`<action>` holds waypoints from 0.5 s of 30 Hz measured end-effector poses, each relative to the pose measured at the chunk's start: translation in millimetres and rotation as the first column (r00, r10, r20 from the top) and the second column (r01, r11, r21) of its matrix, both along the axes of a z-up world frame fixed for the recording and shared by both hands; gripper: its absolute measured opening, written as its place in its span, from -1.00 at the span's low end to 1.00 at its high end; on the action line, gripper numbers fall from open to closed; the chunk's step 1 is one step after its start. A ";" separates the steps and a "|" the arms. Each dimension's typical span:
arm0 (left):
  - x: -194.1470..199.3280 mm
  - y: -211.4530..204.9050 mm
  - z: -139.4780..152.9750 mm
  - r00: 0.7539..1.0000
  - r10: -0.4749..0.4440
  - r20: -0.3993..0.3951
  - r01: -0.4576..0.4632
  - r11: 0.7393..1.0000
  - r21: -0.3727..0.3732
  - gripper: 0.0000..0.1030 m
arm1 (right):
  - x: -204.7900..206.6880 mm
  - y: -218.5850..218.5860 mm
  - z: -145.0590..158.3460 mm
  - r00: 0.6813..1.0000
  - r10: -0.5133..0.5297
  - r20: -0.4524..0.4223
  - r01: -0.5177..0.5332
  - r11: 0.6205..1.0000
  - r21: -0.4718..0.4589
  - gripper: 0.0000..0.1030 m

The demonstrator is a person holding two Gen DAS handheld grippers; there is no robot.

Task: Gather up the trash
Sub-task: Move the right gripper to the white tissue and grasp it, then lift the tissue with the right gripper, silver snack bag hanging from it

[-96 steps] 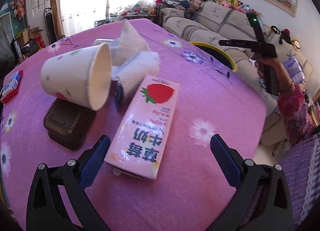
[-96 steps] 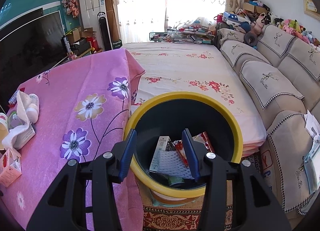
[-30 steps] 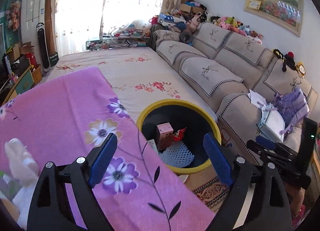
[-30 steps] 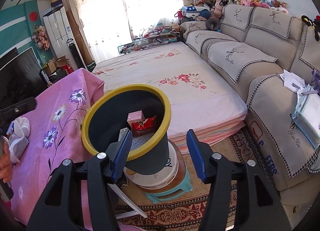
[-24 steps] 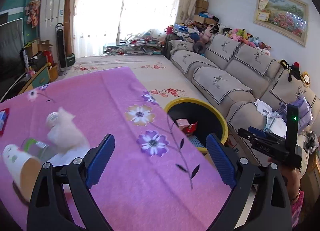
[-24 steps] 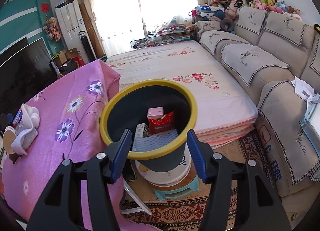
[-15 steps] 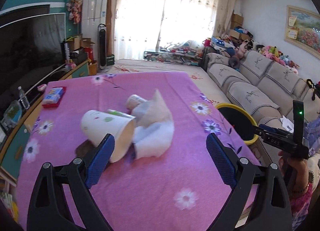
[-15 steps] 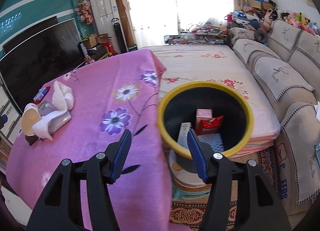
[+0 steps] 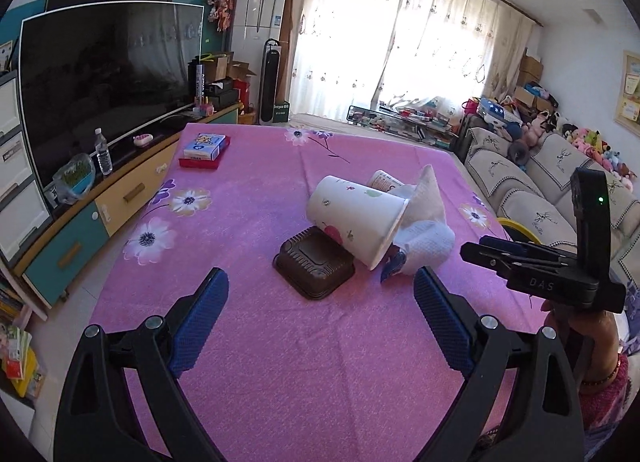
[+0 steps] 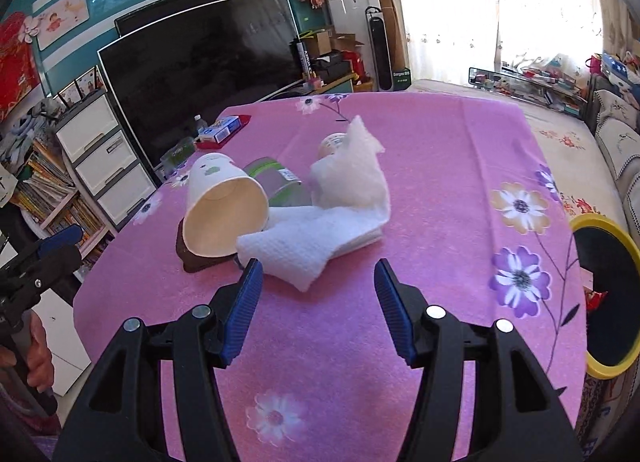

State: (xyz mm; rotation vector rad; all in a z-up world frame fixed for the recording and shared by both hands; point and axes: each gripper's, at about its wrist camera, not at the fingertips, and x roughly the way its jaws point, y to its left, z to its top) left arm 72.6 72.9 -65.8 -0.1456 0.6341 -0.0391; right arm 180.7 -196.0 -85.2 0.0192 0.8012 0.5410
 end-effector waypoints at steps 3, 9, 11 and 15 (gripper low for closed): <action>2.4 -2.6 -0.4 1.000 -0.007 -0.004 0.007 1.000 -0.011 0.79 | 8.5 15.0 -7.8 0.999 0.018 -0.039 -0.018 1.000 -0.002 0.05; 7.4 -1.7 -6.8 1.000 -0.018 -0.025 0.018 0.999 -0.031 0.79 | 17.0 25.7 -14.3 0.997 0.015 -0.072 -0.015 1.000 -0.001 -0.18; 9.5 -1.4 -9.6 0.999 -0.021 -0.030 0.020 0.999 -0.035 0.79 | 16.6 24.7 -12.0 0.998 0.009 -0.066 -0.009 1.000 0.005 -0.30; 12.3 -3.0 -14.2 0.999 -0.023 -0.042 0.021 0.999 -0.042 0.79 | 19.8 21.7 -9.9 0.998 0.017 -0.068 -0.015 0.999 0.031 -0.93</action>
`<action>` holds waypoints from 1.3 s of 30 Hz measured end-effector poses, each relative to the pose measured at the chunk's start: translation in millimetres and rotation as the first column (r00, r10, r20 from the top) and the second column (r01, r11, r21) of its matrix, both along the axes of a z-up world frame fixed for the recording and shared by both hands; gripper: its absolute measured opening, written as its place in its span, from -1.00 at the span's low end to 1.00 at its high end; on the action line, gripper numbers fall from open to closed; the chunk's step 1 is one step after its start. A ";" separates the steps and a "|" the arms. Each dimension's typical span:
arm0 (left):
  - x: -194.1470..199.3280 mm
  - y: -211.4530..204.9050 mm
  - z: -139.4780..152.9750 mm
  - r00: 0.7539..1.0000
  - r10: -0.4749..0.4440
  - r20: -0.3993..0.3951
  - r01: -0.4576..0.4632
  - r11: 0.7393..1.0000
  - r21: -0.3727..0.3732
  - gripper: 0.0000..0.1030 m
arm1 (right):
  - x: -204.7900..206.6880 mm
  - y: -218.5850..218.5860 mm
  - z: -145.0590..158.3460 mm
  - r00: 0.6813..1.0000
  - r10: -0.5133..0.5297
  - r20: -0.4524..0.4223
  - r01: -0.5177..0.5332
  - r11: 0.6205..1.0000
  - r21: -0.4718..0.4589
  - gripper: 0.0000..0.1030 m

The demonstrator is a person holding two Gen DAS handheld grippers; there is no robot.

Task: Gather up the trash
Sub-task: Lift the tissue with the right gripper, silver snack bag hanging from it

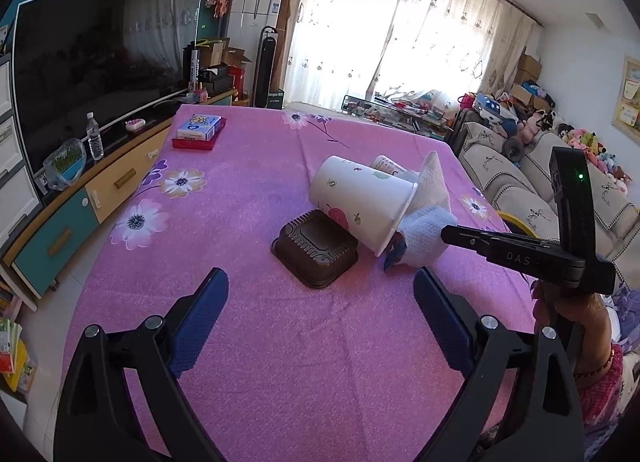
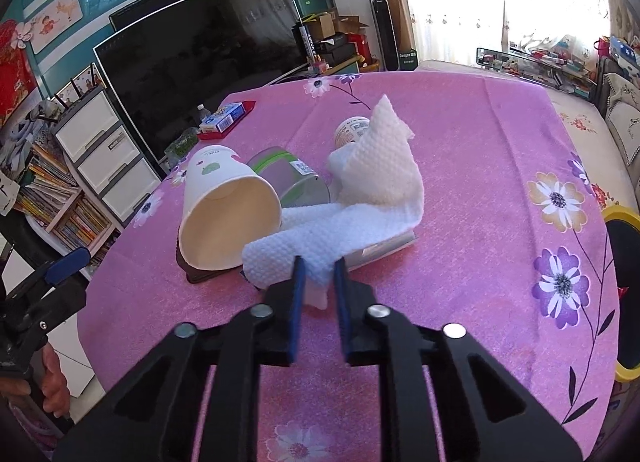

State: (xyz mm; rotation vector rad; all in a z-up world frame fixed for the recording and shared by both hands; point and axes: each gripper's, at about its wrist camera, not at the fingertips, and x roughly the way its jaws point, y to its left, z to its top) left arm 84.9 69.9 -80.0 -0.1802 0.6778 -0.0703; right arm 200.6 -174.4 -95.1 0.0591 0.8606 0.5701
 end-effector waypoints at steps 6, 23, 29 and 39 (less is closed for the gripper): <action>0.1 -5.5 -2.8 1.000 -0.004 -0.005 0.004 1.000 0.007 0.79 | 2.9 -6.3 20.0 0.999 0.007 0.045 -0.008 1.000 0.027 -0.96; 3.2 -12.3 -6.8 1.000 -0.026 -0.016 0.026 1.000 0.017 0.79 | 3.7 -22.2 131.3 0.949 -0.024 0.313 0.014 0.999 0.032 -0.96; 3.4 -19.7 -6.6 0.999 -0.052 -0.015 0.053 0.998 0.017 0.79 | -9.6 -32.1 156.6 0.925 -0.033 0.378 0.020 0.999 0.039 -0.96; 6.9 -51.1 -4.4 0.986 -0.165 0.000 0.165 0.985 0.044 0.79 | -20.4 -43.3 170.5 0.905 -0.058 0.422 0.071 0.997 -0.016 -0.96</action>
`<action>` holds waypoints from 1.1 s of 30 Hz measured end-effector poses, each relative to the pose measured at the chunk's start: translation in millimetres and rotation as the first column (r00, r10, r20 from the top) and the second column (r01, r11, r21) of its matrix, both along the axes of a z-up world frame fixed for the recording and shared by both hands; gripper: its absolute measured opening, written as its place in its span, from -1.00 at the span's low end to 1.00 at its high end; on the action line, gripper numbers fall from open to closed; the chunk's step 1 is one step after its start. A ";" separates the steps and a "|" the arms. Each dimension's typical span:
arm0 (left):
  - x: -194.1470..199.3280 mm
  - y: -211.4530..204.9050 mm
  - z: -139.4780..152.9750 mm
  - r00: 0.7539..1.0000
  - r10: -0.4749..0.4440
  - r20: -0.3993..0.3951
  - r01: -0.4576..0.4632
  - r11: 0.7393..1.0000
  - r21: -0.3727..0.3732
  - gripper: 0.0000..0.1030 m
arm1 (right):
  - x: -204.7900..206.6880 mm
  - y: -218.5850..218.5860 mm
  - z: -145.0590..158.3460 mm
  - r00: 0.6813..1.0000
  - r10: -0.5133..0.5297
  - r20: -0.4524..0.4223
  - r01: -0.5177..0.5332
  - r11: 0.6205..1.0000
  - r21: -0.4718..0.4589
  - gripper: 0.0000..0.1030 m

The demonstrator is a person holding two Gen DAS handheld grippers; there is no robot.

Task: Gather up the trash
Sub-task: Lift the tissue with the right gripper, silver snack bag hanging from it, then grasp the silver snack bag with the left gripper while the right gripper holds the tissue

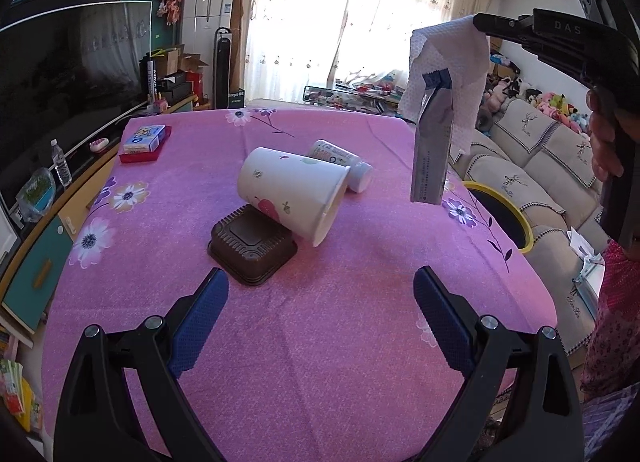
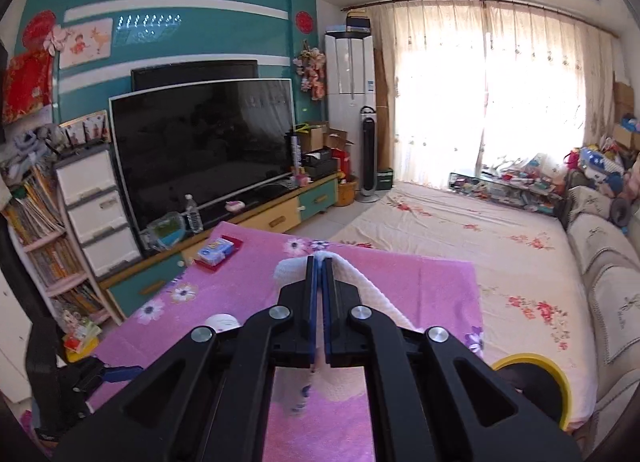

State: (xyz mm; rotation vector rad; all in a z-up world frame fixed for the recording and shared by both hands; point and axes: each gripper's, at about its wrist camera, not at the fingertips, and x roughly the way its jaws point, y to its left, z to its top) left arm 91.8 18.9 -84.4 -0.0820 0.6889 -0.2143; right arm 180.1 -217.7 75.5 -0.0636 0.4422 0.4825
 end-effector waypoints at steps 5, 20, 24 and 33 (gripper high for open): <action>6.5 -19.4 6.7 0.996 -0.088 0.017 0.089 0.996 -0.005 0.79 | -4.3 -0.5 0.6 1.000 0.022 -0.017 -0.022 1.000 0.006 -0.96; 70.3 -96.4 25.3 0.911 -0.378 0.165 0.354 0.922 0.158 0.87 | -21.0 -6.3 11.3 0.993 0.109 -0.035 -0.107 0.993 0.043 -0.96; 85.3 -103.3 23.2 0.898 -0.412 0.156 0.396 0.910 0.122 0.56 | -24.6 -10.2 11.2 0.993 0.116 -0.037 -0.114 0.992 0.050 -0.96; 96.4 -102.8 8.1 0.897 -0.428 0.112 0.420 0.903 0.094 -0.58 | -24.5 -25.6 10.3 0.993 0.108 -0.039 -0.104 0.991 0.078 -0.96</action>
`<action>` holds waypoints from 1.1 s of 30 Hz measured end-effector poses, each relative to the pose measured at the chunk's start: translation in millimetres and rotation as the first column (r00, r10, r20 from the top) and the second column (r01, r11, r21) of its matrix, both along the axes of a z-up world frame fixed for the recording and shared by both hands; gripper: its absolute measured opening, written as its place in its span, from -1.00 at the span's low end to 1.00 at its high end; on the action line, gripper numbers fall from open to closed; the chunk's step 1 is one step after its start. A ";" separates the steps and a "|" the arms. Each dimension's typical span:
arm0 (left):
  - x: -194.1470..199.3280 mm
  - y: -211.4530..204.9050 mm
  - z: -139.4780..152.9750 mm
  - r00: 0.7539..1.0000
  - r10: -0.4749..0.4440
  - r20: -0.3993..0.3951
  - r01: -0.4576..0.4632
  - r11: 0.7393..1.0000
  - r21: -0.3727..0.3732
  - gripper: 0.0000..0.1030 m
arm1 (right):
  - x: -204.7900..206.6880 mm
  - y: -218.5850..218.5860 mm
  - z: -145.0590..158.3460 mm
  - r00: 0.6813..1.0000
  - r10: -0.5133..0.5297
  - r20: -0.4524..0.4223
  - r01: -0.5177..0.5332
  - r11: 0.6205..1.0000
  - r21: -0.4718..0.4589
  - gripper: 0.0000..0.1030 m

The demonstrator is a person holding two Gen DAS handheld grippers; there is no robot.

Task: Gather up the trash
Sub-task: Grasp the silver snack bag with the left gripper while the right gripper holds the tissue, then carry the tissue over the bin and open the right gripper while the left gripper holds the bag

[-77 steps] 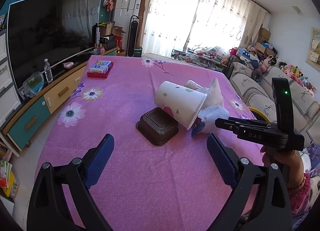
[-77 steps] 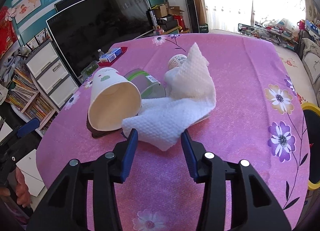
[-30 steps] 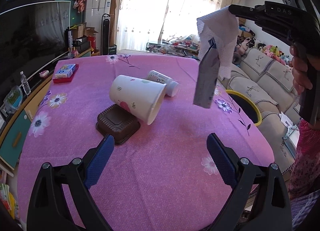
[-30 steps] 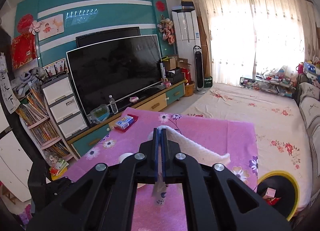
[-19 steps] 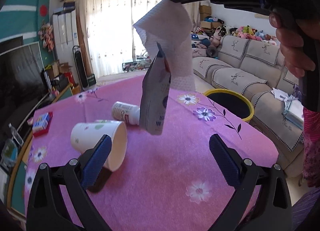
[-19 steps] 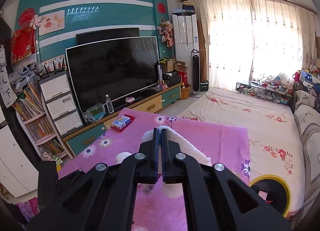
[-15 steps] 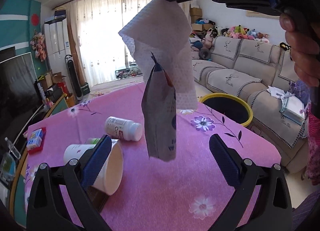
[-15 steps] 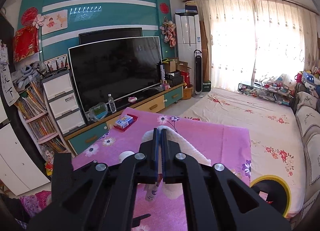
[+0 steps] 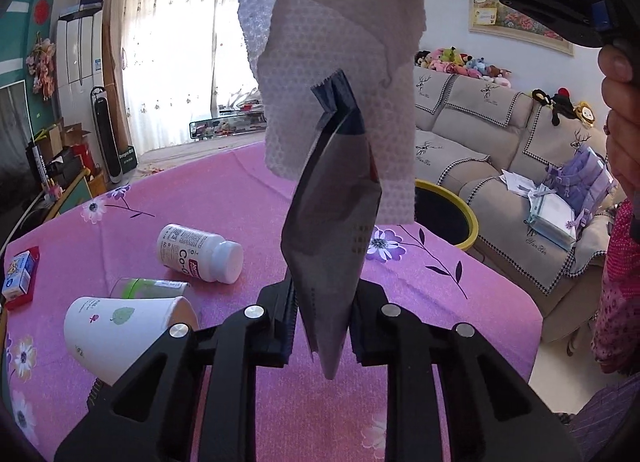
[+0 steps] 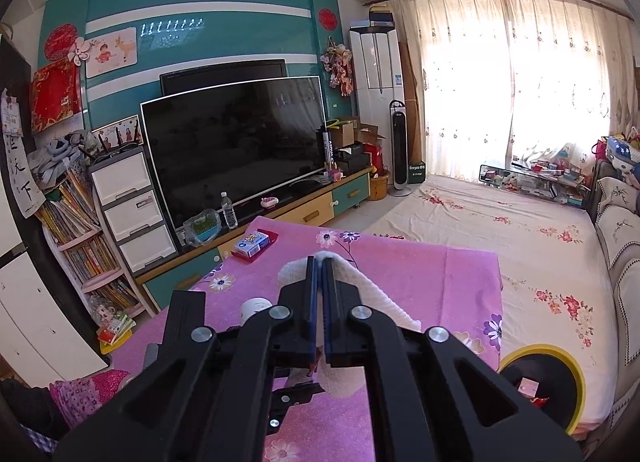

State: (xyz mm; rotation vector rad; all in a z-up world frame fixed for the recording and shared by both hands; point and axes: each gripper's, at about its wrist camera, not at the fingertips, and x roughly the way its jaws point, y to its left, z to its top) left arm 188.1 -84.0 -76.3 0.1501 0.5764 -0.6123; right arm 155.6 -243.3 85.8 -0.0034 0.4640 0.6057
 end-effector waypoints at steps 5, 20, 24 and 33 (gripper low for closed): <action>-18.0 11.4 -6.3 0.999 0.039 -0.006 -0.039 0.999 0.007 -0.58 | 1.9 -15.3 2.7 0.999 -0.038 0.003 0.038 0.999 0.015 -0.95; -75.3 34.7 -26.3 0.988 0.136 -0.070 -0.139 0.989 -0.040 -0.58 | 22.0 -93.7 -21.4 0.968 -0.247 -0.048 0.246 0.969 -0.022 -0.95; -86.9 35.8 -20.2 0.987 0.144 -0.067 -0.148 0.987 -0.064 -0.58 | 36.3 -124.4 -41.3 0.940 -0.329 -0.090 0.326 0.944 -0.053 -0.95; -86.6 20.1 -10.2 0.987 0.136 -0.082 -0.141 0.988 -0.059 -0.58 | 75.7 -189.1 -101.2 0.834 -0.511 -0.209 0.489 0.859 -0.151 -0.91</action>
